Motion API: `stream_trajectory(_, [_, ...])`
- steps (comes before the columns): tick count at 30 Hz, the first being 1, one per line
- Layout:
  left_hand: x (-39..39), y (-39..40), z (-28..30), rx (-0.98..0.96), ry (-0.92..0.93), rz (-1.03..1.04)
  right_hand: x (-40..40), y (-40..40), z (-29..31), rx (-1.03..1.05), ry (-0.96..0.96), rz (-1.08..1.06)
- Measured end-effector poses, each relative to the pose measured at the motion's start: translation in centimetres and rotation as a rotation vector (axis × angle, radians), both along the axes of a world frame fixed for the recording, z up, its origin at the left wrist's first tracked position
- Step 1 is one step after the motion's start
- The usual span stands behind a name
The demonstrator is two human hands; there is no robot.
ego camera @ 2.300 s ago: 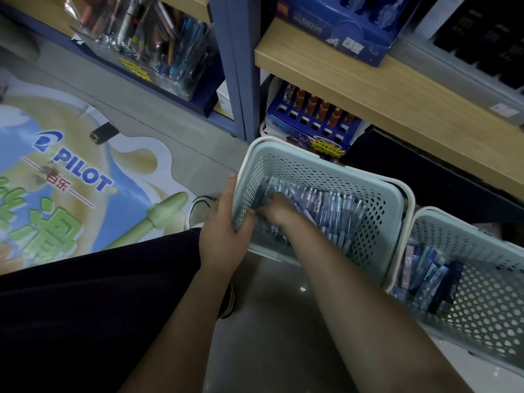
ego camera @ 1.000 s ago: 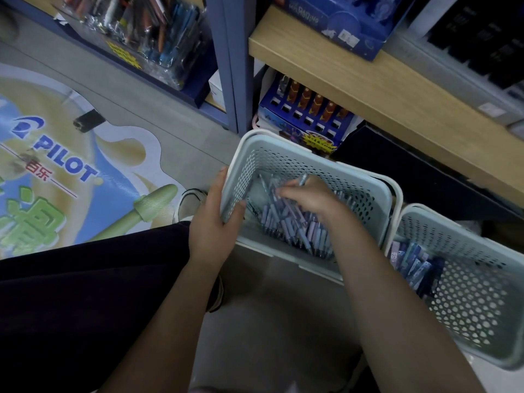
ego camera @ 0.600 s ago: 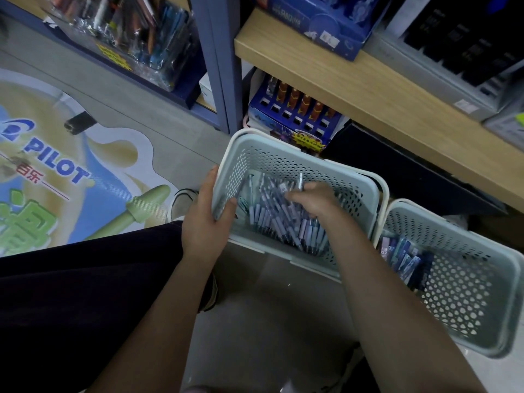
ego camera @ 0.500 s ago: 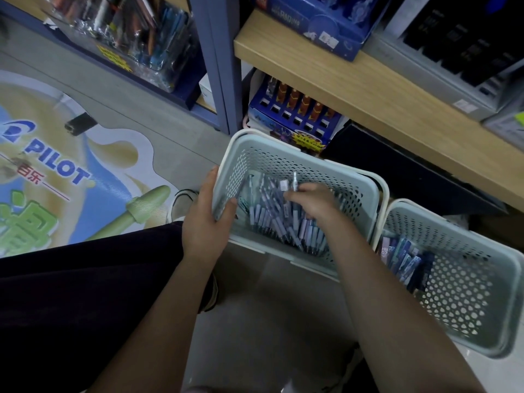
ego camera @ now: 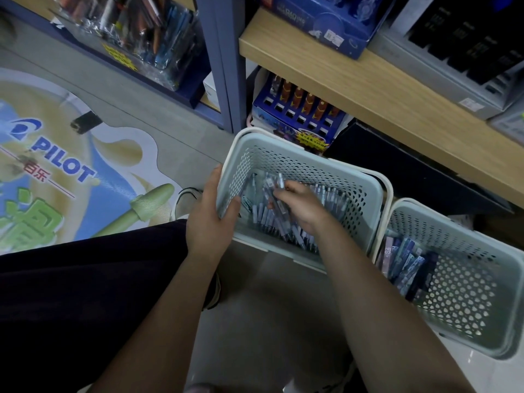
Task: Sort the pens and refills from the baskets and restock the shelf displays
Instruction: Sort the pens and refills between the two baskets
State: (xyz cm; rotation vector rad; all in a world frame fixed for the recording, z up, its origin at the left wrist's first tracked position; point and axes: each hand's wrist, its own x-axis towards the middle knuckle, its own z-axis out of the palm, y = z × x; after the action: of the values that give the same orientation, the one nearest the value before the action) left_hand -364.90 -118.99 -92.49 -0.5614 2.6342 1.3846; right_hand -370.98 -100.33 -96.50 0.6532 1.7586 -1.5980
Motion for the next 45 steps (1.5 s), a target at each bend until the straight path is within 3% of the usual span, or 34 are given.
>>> stream_trajectory(5, [0.0,0.0,0.0,-0.016,0.01,-0.013,0.0,-1.0,-0.4,-0.068,-0.019,-0.033])
stream_trajectory(19, [0.1,0.0,-0.2,-0.01,-0.004,-0.005,0.4,-0.1,-1.0,0.303,0.083,0.125])
stream_trajectory(24, [0.0,0.0,-0.4,-0.007,-0.015,0.003,0.7,1.2,-1.0,0.369,0.083,0.088])
stream_trajectory(30, [0.0,-0.2,-0.2,0.007,-0.012,-0.019,1.1,1.5,-0.2,0.409,0.215,-0.017])
stream_trajectory(38, [0.7,-0.7,-0.1,0.034,0.03,-0.085,-0.5,-4.2,-2.2,0.388,0.086,0.45])
stream_trajectory(45, [1.0,-0.9,-0.7,0.006,0.024,-0.086,-1.4,-6.4,-3.8,0.499,0.132,0.565])
